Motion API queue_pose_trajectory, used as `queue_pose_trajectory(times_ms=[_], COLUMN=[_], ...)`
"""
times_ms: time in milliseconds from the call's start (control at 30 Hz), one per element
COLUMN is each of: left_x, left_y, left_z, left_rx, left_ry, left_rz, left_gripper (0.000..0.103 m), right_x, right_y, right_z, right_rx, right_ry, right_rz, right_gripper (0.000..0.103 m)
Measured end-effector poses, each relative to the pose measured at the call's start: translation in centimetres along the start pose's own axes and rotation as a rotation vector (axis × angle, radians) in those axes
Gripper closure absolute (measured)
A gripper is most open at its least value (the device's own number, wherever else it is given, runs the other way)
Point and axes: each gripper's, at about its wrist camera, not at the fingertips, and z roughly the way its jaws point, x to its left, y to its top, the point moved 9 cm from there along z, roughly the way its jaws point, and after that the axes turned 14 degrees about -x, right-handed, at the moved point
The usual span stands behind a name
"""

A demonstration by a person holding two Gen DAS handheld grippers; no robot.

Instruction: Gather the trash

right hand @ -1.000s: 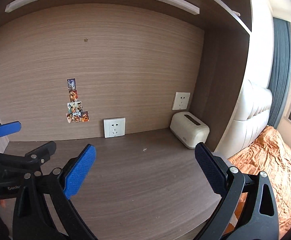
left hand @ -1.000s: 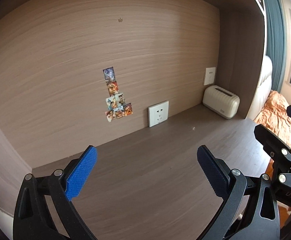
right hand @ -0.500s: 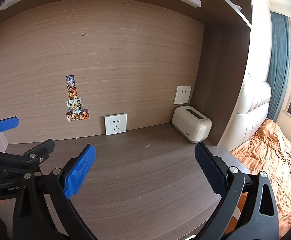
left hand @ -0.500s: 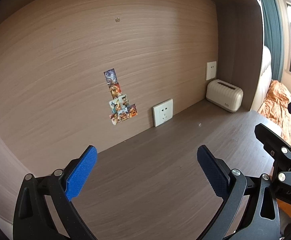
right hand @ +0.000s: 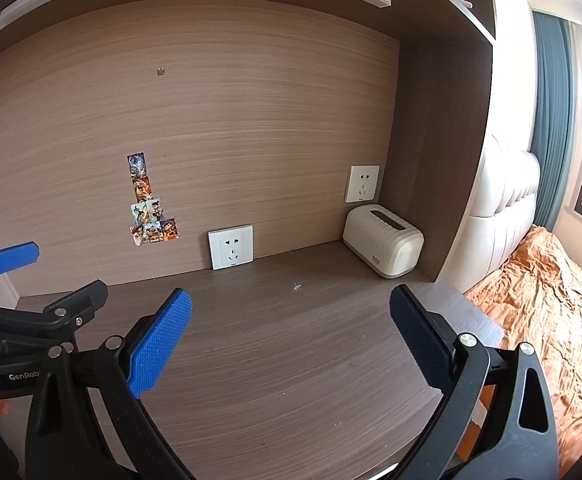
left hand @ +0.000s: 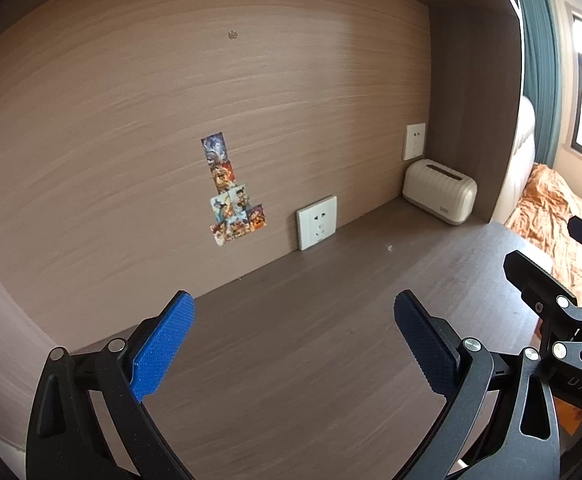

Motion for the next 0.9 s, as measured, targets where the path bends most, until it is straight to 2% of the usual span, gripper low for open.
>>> queue_pose_trajectory(times_ms=[233,367,900], left_x=[0.1,0.2,0.7], left_y=[0.0,-0.4,-0.5], left_z=[-0.3,-0.3,-1.1], left_rx=[-0.005,0.021,0.009], left_ry=[0.005,-0.005,0.019], left_rz=[0.004,-0.032,-0.007], left_gripper=[0.005,0.005,0.005], right_x=[0.0,0.2,0.9], right_y=[-0.2,-0.3,-0.6], right_z=[0.1,0.1,-0.4], right_rx=[0.008,0.016,0.020], right_ry=[0.003,0.007,0.026], right_rz=[0.021,0.029,0.036], right_gripper=[0.004,0.004,0.004])
